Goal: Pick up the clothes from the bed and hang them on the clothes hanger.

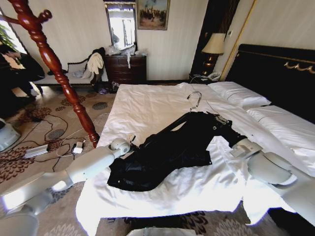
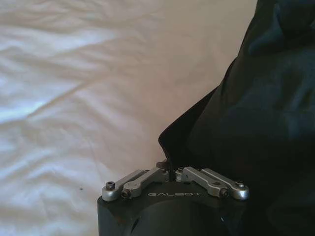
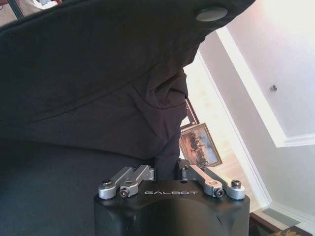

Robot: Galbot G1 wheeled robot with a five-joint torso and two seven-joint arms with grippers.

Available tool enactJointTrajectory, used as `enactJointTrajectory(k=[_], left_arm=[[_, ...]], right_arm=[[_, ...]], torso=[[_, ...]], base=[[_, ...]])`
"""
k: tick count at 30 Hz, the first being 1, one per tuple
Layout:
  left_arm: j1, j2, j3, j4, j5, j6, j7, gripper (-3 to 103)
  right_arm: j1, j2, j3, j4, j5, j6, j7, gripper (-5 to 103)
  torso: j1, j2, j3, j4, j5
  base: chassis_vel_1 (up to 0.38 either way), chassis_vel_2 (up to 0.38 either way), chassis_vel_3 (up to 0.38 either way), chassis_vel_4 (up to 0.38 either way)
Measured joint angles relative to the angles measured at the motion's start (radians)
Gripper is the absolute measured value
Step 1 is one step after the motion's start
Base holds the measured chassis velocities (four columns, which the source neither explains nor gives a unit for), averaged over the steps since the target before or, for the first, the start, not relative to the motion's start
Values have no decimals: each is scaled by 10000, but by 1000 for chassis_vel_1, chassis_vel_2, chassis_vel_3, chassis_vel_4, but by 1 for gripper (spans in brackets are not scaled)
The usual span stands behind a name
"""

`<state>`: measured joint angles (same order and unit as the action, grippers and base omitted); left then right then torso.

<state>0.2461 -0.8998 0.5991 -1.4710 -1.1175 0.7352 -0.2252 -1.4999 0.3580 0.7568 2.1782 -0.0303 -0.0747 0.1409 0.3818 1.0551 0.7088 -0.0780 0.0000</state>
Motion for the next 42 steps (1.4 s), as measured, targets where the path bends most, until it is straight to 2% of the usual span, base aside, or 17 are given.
enactJointTrajectory(k=[5,10,13,15,16,19,20,23,25,27,30,31,33,34,36,39,42], left_arm=[[264,366,-646,-263,-91,0,-225,0],[440,1091,-1579,-750,-143,-137,-482,0],[713,1832,-2451,-1530,-112,-317,-705,0],[1004,2372,-3081,-2373,-80,-526,-835,0],[1004,2372,-3081,-2373,-80,-526,-835,0],[1441,2910,-4025,-3653,79,-1019,-1163,0],[1441,2910,-4025,-3653,79,-1019,-1163,0],[1856,3000,-5015,-4375,330,-1864,-1641,0],[1958,3001,-5358,-4551,197,-2149,-1801,0],[2007,3004,-5986,-4723,-297,-2669,-2011,0],[2147,3158,-6421,-4782,-760,-2812,-2050,0],[2456,3439,-6557,-4959,-658,-2881,-1801,0],[3320,4054,-6689,-5522,126,-2812,-1319,0],[3320,4054,-6689,-5522,126,-2812,-1319,0],[4541,4381,-6799,-5987,1112,-2518,-1148,0],[6211,4352,-6888,-6541,2179,-2590,-991,0],[6812,4195,-6814,-6960,2405,-2592,-1131,0]], right_arm=[[-45,61,0,6,-20,2,17,19],[162,101,-106,-28,102,-39,56,19],[500,110,-268,-134,393,-144,81,19],[693,110,-360,-227,604,-213,109,19],[693,110,-360,-227,604,-213,109,19],[755,114,-369,-318,837,-307,186,19],[755,114,-369,-318,837,-307,186,19],[798,146,-303,-311,1059,-480,286,19],[828,147,-301,-308,1099,-505,296,19],[878,147,-295,-299,1194,-551,314,19],[882,158,-271,-298,1277,-589,331,19],[878,169,-267,-303,1285,-592,334,19],[829,194,-266,-301,1280,-592,333,19],[829,194,-266,-301,1280,-592,333,19],[719,229,-260,-267,1240,-592,333,19],[578,241,-200,-197,1173,-583,333,19],[481,214,-170,-131,1164,-581,334,19]], torso=[[0,0,0,0,-1],[0,0,0,0,-1],[1,0,1,1,-3],[0,0,0,10,-1],[0,0,0,10,-1],[-1,1,-1,0,0],[-1,1,-1,0,0],[0,0,0,-3,-1],[-1,0,0,-2,-2],[-1,1,-1,2,-1],[0,1,-1,-5,1],[1,0,1,-6,1],[2,1,1,4,2],[2,1,1,4,2],[-2,2,-1,8,2],[0,0,1,3,-7],[-1,1,-1,1,3]], base=[[0,0,0,0],[0,0,0,0],[0,0,0,0],[0,0,0,0],[0,0,0,0],[0,0,0,0],[0,0,0,0],[0,0,0,0],[0,0,0,0],[0,0,0,0],[0,0,0,0],[0,0,0,0],[0,0,0,0],[0,0,0,0],[0,0,0,0],[0,0,0,0],[0,0,0,0]])
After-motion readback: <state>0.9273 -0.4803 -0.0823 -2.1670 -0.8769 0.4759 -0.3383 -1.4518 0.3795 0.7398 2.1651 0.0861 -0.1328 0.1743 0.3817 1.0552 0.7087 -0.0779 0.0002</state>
